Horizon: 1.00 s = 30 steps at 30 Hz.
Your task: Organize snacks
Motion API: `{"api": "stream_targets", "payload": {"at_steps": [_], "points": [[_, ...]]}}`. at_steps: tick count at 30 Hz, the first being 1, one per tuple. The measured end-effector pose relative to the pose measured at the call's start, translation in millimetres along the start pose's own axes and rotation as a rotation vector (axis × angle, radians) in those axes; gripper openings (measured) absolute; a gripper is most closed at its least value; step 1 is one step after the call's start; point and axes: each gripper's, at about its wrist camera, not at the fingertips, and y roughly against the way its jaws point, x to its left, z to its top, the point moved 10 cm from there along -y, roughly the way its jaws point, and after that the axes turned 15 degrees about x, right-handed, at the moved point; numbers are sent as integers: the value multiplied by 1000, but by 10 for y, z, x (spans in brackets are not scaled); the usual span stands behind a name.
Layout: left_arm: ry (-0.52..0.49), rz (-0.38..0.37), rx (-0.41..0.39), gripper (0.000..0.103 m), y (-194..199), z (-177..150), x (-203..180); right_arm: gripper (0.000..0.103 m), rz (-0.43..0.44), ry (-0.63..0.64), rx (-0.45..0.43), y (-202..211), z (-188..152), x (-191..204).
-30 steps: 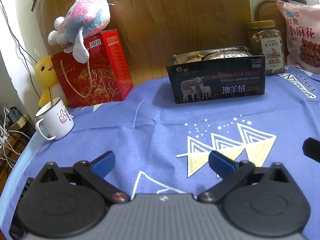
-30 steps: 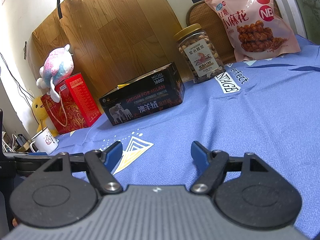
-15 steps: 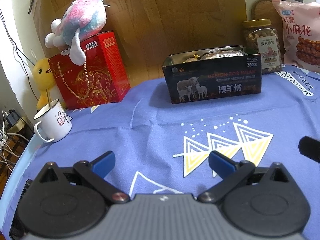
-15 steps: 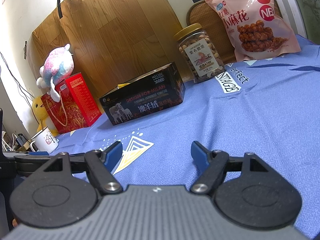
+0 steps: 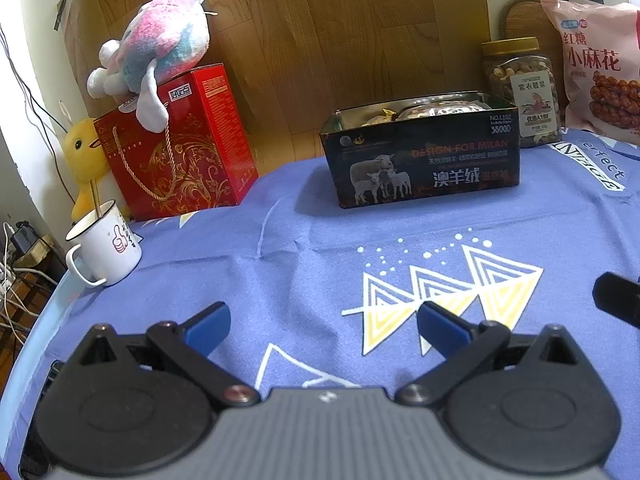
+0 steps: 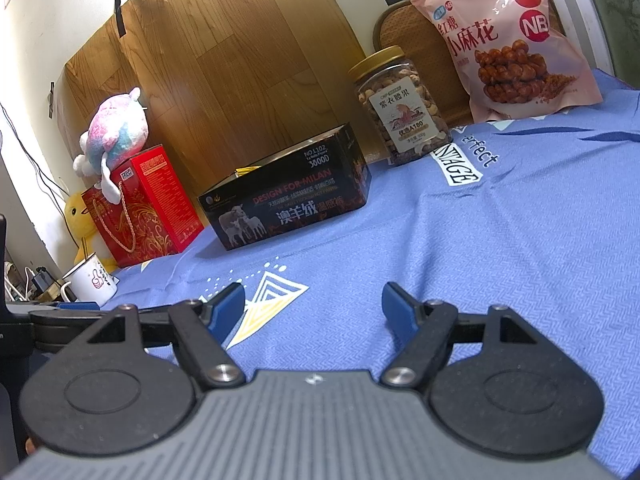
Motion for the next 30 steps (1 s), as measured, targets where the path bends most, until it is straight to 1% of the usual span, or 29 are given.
{"api": "stream_targets", "payload": {"at_steps": [14, 26, 30], "points": [[-3, -21, 6, 103, 8, -10, -25, 78, 2, 1, 0, 1, -1, -2], [0, -56, 10, 103, 30, -14, -44, 78, 1, 1, 0, 3, 0, -3], [-3, -54, 7, 103, 36, -15, -47, 78, 1, 1, 0, 4, -1, -4]]}}
